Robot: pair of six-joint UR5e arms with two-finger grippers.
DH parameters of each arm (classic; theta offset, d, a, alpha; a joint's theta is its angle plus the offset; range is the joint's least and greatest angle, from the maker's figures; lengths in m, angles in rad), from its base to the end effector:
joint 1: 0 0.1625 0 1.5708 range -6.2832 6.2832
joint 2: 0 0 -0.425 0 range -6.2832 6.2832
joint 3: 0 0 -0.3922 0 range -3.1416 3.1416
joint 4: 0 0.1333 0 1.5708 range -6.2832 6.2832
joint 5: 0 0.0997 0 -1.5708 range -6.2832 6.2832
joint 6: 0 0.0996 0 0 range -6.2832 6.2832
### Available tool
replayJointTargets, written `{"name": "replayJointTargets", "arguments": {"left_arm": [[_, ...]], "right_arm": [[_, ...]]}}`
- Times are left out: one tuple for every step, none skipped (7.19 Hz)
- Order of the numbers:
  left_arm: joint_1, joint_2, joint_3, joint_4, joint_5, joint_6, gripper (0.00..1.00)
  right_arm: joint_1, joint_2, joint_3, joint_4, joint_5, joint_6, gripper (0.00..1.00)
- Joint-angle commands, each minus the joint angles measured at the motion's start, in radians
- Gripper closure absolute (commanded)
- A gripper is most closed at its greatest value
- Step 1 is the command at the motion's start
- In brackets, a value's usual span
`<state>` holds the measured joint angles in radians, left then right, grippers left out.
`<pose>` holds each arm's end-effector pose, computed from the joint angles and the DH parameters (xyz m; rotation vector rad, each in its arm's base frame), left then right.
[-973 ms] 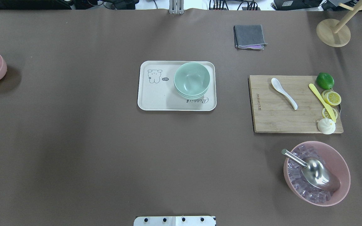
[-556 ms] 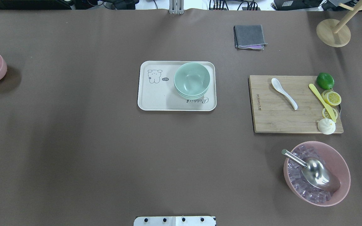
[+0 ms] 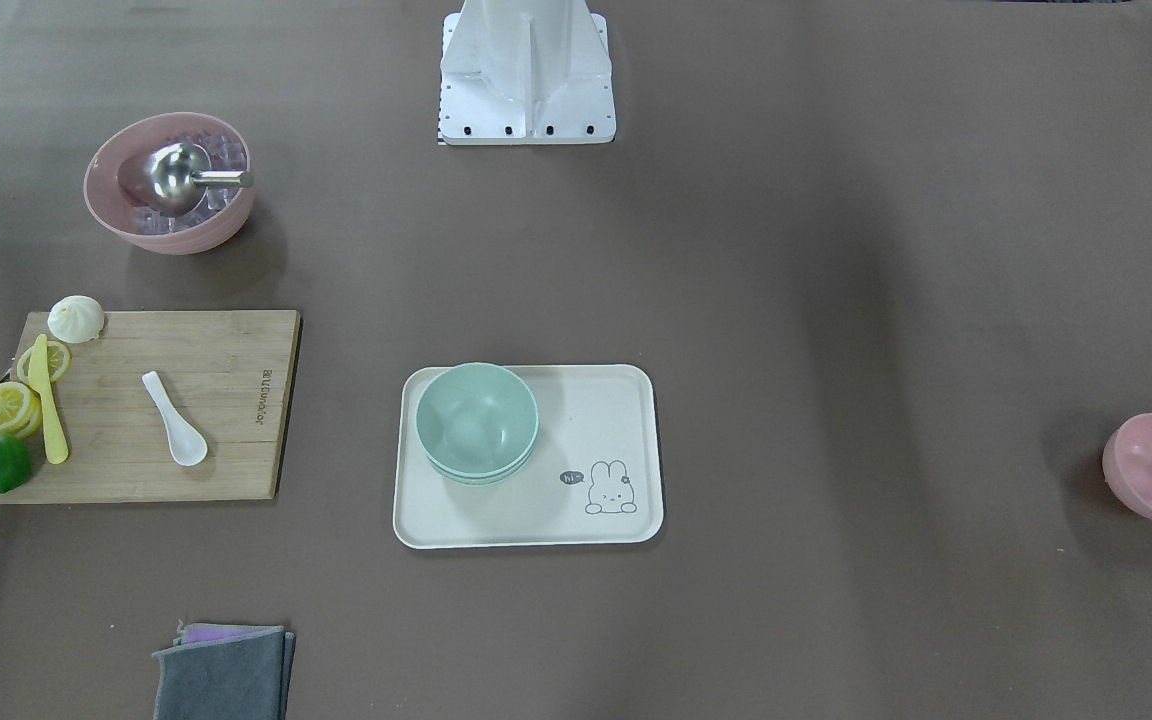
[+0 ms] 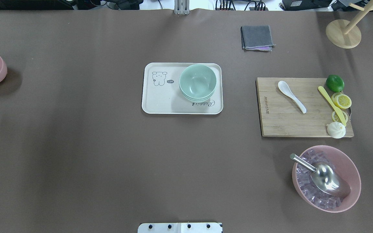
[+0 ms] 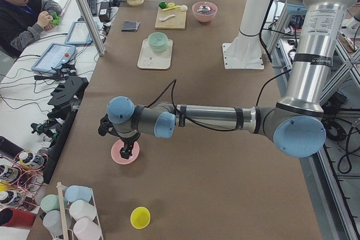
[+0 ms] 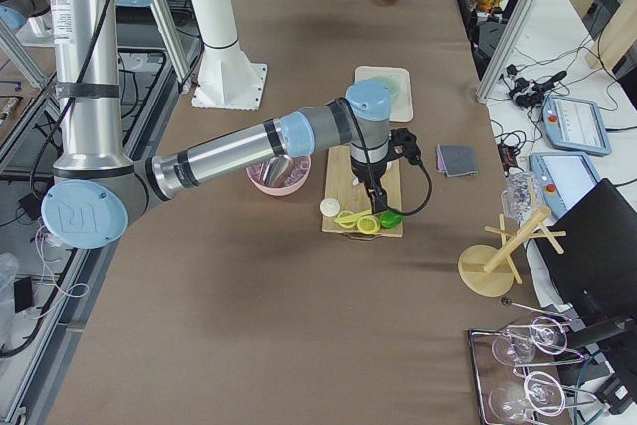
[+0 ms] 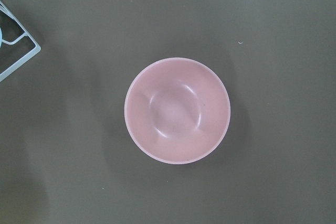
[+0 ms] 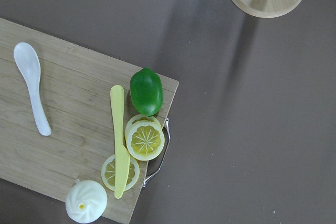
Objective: Stack pink bowl on green and place spoon
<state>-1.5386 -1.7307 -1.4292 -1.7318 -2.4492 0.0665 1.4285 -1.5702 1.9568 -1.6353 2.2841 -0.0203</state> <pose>-0.0383 -0.5708 0.6197 0.1828 0.8739 0.1708 -0.0009 -0.4867 0.4795 0.2653 -0.7264 -0.2693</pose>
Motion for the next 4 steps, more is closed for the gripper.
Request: {"name": "replayJointTargets", "arguments": {"left_arm": [[0.0,0.005,0.007,0.001,0.001,-0.005,0.01],[0.0,0.003,0.009,0.001,0.001,-0.005,0.01],[0.0,0.0,0.009,0.001,0.001,-0.025,0.01],[0.0,-0.004,0.01,0.0,0.001,-0.048,0.01]], "right_arm": [[0.0,-0.005,0.013,0.0,-0.031,0.0,0.0],[0.0,-0.007,0.013,0.0,-0.038,0.0,0.0],[0.0,-0.005,0.013,0.0,-0.054,0.0,0.0],[0.0,0.002,0.013,0.0,-0.055,0.0,0.0]]}}
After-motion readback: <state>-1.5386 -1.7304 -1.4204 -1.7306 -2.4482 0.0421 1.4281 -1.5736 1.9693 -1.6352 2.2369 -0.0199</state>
